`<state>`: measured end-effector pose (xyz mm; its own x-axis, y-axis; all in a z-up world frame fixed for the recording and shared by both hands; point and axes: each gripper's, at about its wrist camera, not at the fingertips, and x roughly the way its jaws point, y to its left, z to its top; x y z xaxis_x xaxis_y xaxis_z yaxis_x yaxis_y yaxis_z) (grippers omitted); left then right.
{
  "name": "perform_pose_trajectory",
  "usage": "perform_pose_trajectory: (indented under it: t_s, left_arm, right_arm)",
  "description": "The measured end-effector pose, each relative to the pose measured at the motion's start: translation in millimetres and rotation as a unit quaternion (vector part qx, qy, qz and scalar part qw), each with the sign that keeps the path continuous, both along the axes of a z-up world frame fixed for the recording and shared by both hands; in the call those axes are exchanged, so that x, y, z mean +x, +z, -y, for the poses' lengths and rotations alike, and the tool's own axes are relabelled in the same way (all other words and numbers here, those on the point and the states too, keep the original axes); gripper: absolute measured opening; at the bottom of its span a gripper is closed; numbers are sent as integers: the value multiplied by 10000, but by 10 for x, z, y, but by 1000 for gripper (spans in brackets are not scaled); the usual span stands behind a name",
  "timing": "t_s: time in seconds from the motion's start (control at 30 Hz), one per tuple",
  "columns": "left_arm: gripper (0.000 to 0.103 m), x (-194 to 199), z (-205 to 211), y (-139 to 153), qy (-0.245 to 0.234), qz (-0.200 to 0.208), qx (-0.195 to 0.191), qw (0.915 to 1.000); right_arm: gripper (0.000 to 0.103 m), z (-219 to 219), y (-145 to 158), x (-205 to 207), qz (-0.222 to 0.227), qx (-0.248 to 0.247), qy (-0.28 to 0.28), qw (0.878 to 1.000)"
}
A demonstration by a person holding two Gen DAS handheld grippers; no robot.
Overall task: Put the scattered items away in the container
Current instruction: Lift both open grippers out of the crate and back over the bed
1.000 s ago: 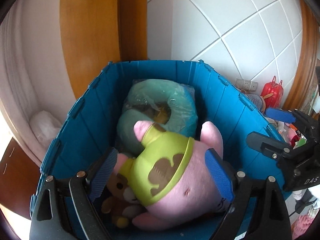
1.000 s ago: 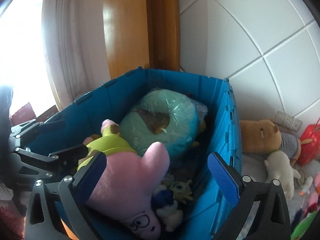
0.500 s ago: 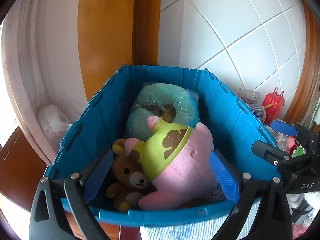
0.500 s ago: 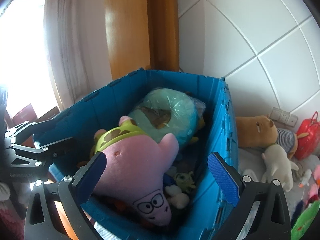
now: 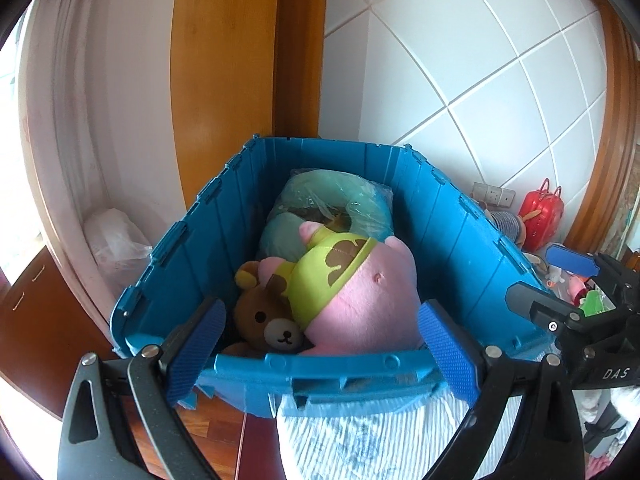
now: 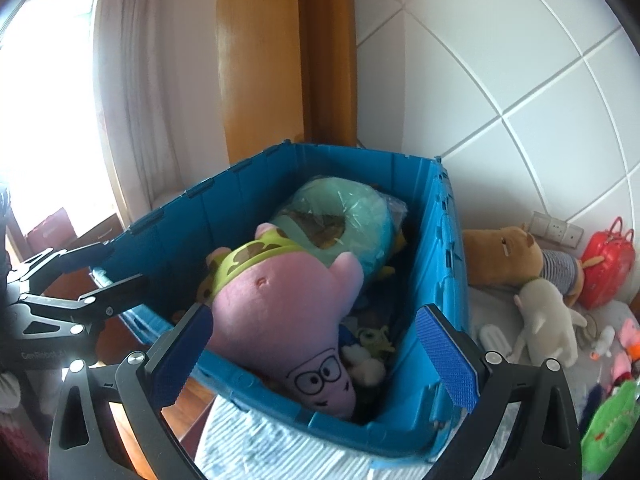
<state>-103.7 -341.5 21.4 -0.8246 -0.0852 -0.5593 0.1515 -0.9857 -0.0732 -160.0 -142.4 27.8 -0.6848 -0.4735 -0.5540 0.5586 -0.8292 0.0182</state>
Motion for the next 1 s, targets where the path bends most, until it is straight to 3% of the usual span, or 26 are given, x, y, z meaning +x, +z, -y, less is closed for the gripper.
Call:
perform_pose_trajectory:
  t_s: [0.47,1.0]
  left_arm:
    - [98,284,-284,-82,-63,75,-75,9999]
    - [98,725,-991,-222,356,283,-201,9988]
  right_arm:
    - [103,-222,-98,354,89,6,-190,9998]
    - [103,-820,-266,622,260,-86,189,9994]
